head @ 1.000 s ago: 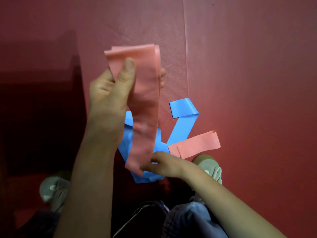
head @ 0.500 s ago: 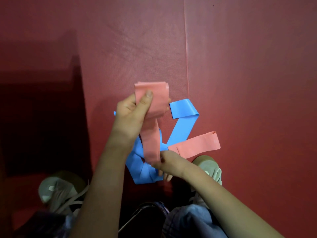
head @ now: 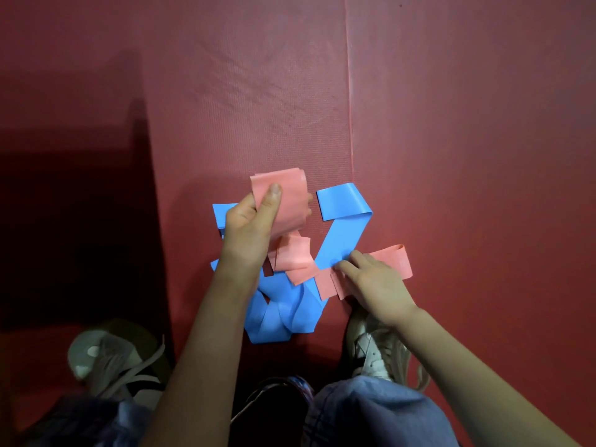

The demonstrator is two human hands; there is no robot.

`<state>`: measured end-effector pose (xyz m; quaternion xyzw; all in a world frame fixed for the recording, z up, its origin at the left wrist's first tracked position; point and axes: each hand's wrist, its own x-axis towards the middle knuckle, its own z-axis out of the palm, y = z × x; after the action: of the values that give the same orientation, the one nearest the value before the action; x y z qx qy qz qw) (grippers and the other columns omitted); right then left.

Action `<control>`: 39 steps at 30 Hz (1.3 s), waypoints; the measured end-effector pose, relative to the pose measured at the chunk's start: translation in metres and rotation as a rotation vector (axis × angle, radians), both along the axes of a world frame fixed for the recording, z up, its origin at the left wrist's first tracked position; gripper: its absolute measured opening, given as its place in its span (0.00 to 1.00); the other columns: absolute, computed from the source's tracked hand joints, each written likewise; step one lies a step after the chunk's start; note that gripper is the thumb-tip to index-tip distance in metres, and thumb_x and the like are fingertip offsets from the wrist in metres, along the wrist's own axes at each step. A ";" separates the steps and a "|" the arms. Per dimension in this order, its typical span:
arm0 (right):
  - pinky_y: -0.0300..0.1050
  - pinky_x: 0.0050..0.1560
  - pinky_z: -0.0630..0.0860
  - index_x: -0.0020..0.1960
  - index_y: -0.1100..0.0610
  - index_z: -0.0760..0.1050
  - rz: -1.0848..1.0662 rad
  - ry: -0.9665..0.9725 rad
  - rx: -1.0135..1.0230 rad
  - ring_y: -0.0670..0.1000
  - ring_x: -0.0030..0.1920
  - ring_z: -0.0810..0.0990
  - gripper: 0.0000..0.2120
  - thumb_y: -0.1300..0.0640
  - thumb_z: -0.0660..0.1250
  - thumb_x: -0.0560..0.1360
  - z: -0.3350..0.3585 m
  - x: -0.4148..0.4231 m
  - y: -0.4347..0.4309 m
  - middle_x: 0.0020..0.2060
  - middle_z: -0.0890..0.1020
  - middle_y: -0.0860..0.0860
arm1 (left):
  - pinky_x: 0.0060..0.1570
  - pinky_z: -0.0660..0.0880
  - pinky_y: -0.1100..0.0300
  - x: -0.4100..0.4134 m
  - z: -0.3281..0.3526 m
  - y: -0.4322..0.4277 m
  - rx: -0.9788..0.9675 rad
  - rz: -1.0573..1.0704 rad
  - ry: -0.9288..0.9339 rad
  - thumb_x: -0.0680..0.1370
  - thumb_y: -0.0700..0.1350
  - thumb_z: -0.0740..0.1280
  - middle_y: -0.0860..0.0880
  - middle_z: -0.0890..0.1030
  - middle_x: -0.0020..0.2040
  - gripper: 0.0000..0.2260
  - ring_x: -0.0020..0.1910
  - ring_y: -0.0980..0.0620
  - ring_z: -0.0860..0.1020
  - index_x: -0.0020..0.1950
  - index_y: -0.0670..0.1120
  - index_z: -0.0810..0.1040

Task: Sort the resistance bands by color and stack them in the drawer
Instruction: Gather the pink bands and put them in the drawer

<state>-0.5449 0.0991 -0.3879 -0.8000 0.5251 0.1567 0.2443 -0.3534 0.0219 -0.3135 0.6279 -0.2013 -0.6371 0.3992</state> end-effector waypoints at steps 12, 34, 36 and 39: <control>0.42 0.45 0.62 0.41 0.56 0.73 -0.065 -0.224 -0.050 0.54 0.45 0.70 0.06 0.53 0.61 0.69 -0.005 -0.002 -0.004 0.42 0.78 0.55 | 0.40 0.79 0.61 0.000 0.004 -0.003 0.014 0.059 0.052 0.79 0.43 0.57 0.53 0.84 0.32 0.11 0.33 0.57 0.82 0.43 0.47 0.78; 0.33 0.23 0.66 0.38 0.52 0.65 -1.084 -1.172 0.267 0.39 0.21 0.66 0.14 0.67 0.66 0.72 0.091 0.089 -0.095 0.19 0.70 0.43 | 0.45 0.76 0.64 -0.017 0.002 0.005 0.020 0.100 -0.009 0.81 0.47 0.51 0.49 0.81 0.41 0.16 0.40 0.56 0.79 0.45 0.47 0.77; 0.34 0.26 0.66 0.39 0.51 0.65 -1.090 -1.146 0.228 0.39 0.23 0.67 0.14 0.66 0.66 0.72 0.092 0.090 -0.094 0.21 0.71 0.44 | 0.47 0.77 0.62 -0.016 0.004 0.005 0.040 0.092 0.034 0.80 0.50 0.49 0.48 0.82 0.44 0.19 0.43 0.55 0.81 0.47 0.45 0.78; 0.45 0.33 0.70 0.41 0.49 0.65 -1.098 -1.118 0.209 0.47 0.28 0.71 0.11 0.61 0.66 0.70 0.093 0.091 -0.094 0.28 0.74 0.50 | 0.47 0.78 0.62 -0.017 0.005 0.003 0.048 0.083 0.084 0.79 0.54 0.49 0.50 0.84 0.40 0.22 0.43 0.55 0.82 0.46 0.45 0.80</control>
<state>-0.4541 0.0055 -0.2953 -0.3593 0.6270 -0.3628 0.5883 -0.3704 0.0251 -0.3084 0.6178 -0.1429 -0.6503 0.4184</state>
